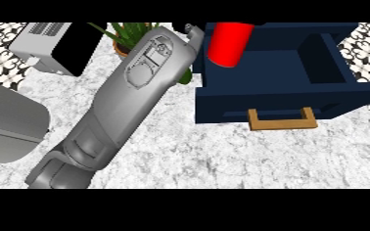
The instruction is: Pick up the can, place it into the drawer and close the drawer
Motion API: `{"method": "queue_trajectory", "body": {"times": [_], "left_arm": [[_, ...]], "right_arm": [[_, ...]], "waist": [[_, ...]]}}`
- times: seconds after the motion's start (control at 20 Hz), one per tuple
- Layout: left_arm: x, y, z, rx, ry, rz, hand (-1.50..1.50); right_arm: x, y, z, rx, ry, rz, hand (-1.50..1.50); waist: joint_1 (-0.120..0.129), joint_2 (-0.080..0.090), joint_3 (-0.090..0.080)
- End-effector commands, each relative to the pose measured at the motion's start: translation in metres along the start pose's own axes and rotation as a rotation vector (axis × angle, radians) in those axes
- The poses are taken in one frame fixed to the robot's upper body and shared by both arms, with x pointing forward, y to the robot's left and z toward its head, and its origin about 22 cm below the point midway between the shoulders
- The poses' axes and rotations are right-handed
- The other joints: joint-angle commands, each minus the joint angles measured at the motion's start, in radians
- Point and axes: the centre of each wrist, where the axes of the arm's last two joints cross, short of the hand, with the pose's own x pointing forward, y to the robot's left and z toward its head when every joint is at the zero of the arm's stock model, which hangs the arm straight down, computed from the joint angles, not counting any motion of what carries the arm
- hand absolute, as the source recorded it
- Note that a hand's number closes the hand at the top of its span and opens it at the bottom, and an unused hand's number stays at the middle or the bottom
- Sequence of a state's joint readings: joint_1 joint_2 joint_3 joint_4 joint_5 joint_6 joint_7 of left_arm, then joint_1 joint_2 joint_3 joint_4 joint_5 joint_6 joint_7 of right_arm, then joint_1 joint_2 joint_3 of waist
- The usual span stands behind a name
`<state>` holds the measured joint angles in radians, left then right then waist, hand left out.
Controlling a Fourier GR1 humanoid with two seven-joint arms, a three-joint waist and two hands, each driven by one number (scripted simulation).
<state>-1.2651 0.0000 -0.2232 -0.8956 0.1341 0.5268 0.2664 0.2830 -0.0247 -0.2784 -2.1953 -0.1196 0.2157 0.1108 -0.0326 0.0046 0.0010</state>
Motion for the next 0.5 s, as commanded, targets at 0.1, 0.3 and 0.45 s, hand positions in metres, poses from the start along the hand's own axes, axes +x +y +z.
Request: {"method": "queue_trajectory", "body": {"times": [0.1, 0.3, 0.45], "left_arm": [[0.007, -0.01, -0.02, -0.005, 0.009, -0.052, 1.5], [0.011, -0.025, -0.017, 0.004, 0.024, -0.046, 1.5], [0.012, -0.026, -0.024, 0.009, 0.027, -0.085, 1.5]], "right_arm": [[0.01, 0.006, -0.008, 0.014, -0.017, -0.002, -1.5], [-0.003, 0.007, -0.007, 0.01, -0.018, 0.002, -1.5], [0.003, -0.005, -0.01, 0.022, -0.021, 0.016, -1.5]], "waist": [[-0.01, 0.005, 0.0], [-0.025, 0.005, 0.001], [-0.023, 0.005, 0.001]]}}
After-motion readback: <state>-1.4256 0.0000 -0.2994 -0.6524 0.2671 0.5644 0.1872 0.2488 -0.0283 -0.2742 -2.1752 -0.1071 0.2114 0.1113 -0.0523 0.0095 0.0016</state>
